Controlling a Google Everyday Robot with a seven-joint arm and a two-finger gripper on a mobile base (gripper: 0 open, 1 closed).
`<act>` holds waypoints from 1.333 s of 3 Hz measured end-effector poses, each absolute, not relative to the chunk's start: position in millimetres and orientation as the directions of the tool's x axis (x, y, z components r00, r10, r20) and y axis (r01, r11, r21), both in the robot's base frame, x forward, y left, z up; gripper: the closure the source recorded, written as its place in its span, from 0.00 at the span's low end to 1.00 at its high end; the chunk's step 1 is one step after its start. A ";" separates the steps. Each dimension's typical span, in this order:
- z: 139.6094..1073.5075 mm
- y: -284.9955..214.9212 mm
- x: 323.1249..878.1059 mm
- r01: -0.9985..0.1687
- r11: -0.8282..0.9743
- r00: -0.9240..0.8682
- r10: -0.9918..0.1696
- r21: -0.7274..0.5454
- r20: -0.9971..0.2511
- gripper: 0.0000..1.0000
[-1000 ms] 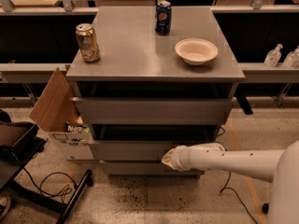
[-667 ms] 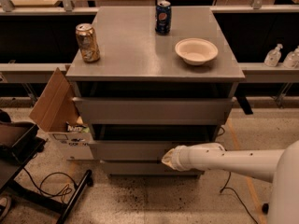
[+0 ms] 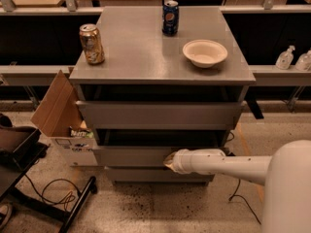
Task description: Close middle drawer
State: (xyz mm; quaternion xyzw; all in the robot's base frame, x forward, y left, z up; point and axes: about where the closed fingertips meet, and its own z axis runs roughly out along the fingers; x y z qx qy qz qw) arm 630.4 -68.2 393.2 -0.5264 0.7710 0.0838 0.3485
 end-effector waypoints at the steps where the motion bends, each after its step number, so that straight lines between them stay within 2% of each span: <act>1: 380.4 -66.3 645.7 -0.858 0.456 -0.216 -0.737 -0.236 -0.641 1.00; 2: 384.4 -69.0 645.7 -0.856 0.458 -0.224 -0.747 -0.240 -0.626 1.00; 3: 401.3 -69.3 622.3 -0.882 0.409 -0.201 -0.775 -0.234 -0.599 1.00; 4: 425.3 -68.3 569.2 -0.927 0.319 -0.163 -0.816 -0.195 -0.555 1.00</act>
Offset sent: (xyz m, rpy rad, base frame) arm 0.0090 -0.0055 0.0042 -0.0354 -0.0005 -0.0353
